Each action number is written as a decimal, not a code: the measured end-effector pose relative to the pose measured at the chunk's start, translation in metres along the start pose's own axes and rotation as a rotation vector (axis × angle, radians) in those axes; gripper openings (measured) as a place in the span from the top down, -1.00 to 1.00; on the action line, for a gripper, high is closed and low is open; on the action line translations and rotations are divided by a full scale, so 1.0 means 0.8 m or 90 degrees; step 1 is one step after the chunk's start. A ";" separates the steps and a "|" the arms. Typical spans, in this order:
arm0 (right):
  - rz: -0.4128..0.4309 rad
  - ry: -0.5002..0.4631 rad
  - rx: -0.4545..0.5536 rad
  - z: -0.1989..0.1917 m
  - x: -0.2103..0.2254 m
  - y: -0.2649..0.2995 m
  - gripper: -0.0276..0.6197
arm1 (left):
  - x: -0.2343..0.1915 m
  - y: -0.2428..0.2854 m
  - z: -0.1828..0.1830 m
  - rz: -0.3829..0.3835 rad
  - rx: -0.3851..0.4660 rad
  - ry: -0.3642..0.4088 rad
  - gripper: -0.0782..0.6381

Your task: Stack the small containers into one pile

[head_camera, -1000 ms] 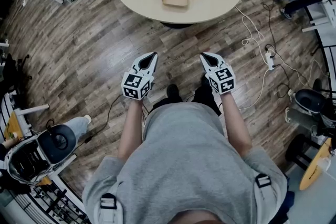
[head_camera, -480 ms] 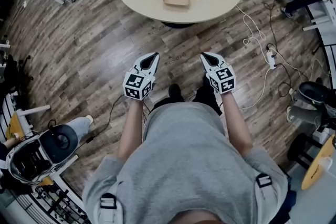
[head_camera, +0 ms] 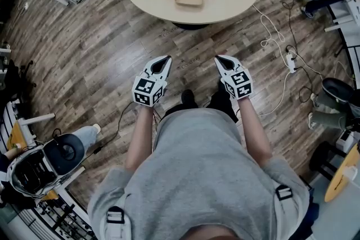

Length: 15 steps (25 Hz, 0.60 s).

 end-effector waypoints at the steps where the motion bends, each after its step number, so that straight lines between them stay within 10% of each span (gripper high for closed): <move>1: 0.001 -0.002 0.001 0.000 -0.001 0.000 0.90 | 0.001 0.000 0.000 -0.001 0.000 0.002 0.73; 15: 0.027 -0.043 0.006 0.007 -0.016 -0.001 0.72 | 0.004 -0.002 0.001 -0.013 -0.005 0.016 0.73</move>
Point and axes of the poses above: the fingertips, and each gripper's own axes: y forward along the fingers, x to its right, z out of its top, the point moved 9 cm from there along -y, backward along the fingers, and after that the axes turned 11 degrees about -z, right-handed, at the moved point
